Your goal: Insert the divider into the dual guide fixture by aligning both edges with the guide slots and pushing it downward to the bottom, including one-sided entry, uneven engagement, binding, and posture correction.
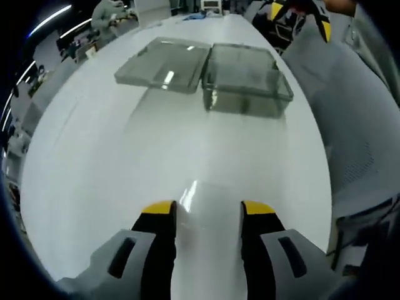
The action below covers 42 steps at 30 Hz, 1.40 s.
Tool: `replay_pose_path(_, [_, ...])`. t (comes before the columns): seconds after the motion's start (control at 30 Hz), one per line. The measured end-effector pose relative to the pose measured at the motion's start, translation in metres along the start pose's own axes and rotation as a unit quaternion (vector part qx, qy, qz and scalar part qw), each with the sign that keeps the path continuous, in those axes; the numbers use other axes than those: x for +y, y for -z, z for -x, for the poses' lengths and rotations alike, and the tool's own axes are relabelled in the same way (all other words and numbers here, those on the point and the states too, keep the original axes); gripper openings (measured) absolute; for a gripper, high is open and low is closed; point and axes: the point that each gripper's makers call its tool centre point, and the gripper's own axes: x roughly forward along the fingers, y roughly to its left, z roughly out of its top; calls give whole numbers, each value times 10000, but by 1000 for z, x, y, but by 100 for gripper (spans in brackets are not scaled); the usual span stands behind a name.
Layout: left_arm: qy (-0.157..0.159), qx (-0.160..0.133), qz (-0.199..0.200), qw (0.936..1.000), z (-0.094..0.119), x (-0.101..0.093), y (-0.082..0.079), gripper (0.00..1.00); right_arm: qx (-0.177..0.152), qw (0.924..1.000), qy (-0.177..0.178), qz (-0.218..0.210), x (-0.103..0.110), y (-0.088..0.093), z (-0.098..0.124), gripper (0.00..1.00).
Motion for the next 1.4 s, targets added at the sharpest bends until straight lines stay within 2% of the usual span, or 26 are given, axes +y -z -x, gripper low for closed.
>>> replay_pose_path(0.07, [42,-22,12,10000,-1,-2,-1,33,13,10000,-20,-27,0,1,-1,56])
replay_pose_path(0.13, [-16,-74,195,9998,-2,-2,-2,32,25,10000,-43,7,0,1,-1,56])
replay_pose_path(0.23, [-5,-45,142,9999,-2,-1,-2,32,-16,10000,-26,-45,-2,-1,-1,56])
replay_pose_path(0.4, [-56,-64,225,9997,-2,3,-2,36,-28,10000,-53,-14,-1,-2,-2,56])
replay_pose_path(0.53, [32,-85,403,9991,-2,3,-3,35,-6,10000,-56,-22,-1,0,-2,56])
replay_pose_path(0.6, [8,-24,332,9994,-1,3,-1,32,-4,10000,-58,-17,-1,0,-2,56])
replay_pose_path(0.83, [-53,-29,545,9985,-2,1,-4,29,-32,10000,-37,-19,-2,-3,-2,55])
replay_pose_path(0.87, [-71,-19,573,9983,-2,1,-5,21,-35,10000,-38,-22,-2,-3,-2,55])
replay_pose_path(0.9, [-52,77,678,9977,-2,-1,-3,0,-39,10000,-40,-21,-1,-3,-3,56])
replay_pose_path(0.93, [-146,404,768,9961,0,0,7,0,-38,10000,-45,-18,-1,-3,-3,56])
replay_pose_path(0.97, [-179,65,614,9979,-4,-2,-4,0,-48,10000,-49,-19,0,-4,-3,56])
replay_pose_path(1.0, [-201,31,475,9987,-3,-3,-6,0,-52,10000,-51,-19,0,-4,-3,56])
replay_pose_path(1.03, [-320,69,259,9991,-3,0,-7,0,-50,10000,-57,-10,0,-4,-3,56])
replay_pose_path(1.07, [-358,255,275,9987,-4,0,0,0,-54,10000,-58,-13,1,-4,-3,56])
replay_pose_path(1.13, [-286,123,454,9985,-4,-4,-6,0,-57,10000,-60,-22,1,-3,-2,56])
replay_pose_path(1.4, [-104,39,424,9990,2,-24,-12,22,-87,9999,-49,-37,0,-3,0,56])
